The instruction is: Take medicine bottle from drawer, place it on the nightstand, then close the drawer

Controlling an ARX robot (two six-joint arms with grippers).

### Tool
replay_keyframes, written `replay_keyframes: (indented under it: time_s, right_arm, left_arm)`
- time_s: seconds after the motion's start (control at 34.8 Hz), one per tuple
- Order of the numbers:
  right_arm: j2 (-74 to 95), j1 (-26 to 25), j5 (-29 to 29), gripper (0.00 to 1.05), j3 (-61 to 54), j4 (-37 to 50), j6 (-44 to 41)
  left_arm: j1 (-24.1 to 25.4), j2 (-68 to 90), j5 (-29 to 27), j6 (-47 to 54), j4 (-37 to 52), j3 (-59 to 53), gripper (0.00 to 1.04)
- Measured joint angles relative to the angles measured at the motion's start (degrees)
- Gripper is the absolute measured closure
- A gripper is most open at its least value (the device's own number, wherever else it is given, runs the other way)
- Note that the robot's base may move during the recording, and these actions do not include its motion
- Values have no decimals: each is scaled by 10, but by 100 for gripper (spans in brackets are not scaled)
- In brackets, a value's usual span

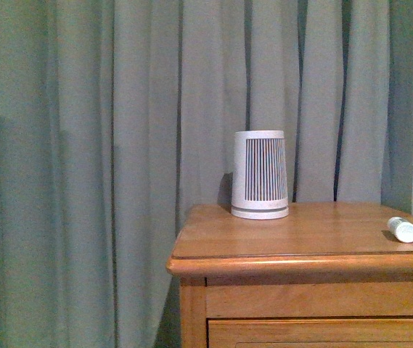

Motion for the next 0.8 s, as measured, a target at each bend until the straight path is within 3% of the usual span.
replay_keyframes:
  time_s: [0.23, 0.69, 0.8]
  right_arm:
    - [-2, 0, 0, 100, 0, 0, -1]
    - [-2, 0, 0, 7, 0, 0, -1]
    - [-2, 0, 0, 7, 0, 0, -1]
  left_arm:
    - [0, 0, 0, 0, 0, 0, 7]
    - [0, 0, 0, 0, 0, 0, 7]
    - [0, 0, 0, 0, 0, 0, 7]
